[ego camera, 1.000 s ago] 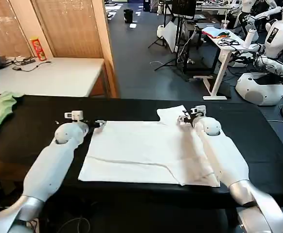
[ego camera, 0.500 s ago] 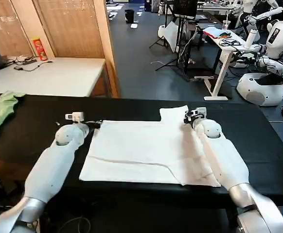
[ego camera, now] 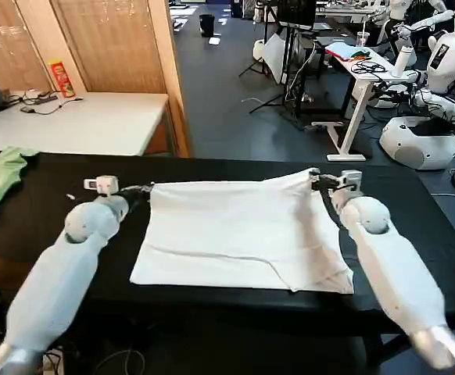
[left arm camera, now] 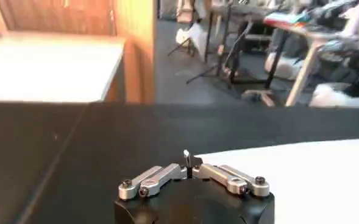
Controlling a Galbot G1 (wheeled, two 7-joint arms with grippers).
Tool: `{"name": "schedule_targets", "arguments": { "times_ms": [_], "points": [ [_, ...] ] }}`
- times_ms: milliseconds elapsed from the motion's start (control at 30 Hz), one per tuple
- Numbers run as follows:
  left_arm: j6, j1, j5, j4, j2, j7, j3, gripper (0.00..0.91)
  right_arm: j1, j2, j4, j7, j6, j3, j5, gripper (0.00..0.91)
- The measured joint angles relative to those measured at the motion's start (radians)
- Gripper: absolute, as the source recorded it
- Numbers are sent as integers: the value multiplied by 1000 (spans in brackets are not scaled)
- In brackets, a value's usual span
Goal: Fold and organize the clothes.
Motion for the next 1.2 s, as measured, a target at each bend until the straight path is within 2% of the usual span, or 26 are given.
{"name": "schedule_targets", "arguments": {
  "times_ms": [167,300,500,967,1000,1033,1067,1100,1200],
  "points": [
    [4,143,1,-147,73,-8,-43,88,-125,-66,137,23,-90,46,-7,59],
    [5,231,17,-221,114,-19,-66,88,-204,-91,209,26,-152,63,-24,59],
    [10,329,64,-283,134,-35,-83,88,-280,-106,279,34,-210,69,-25,59],
    [5,443,129,-322,129,-37,-118,88,-389,-141,384,37,-210,91,-24,59],
    [6,448,134,-322,126,-37,-120,215,-395,-143,392,36,-210,91,-24,59],
    [8,452,139,-321,122,-37,-121,507,-401,-146,400,32,-210,91,-24,137],
    [12,456,141,-321,119,-37,-122,878,-406,-148,406,30,-210,91,-24,663],
    [20,460,143,-322,115,-38,-124,878,-411,-151,412,31,-210,93,-24,878],
    [51,475,146,-335,105,-40,-131,878,-427,-154,429,48,-210,103,-24,878]
  ]
}}
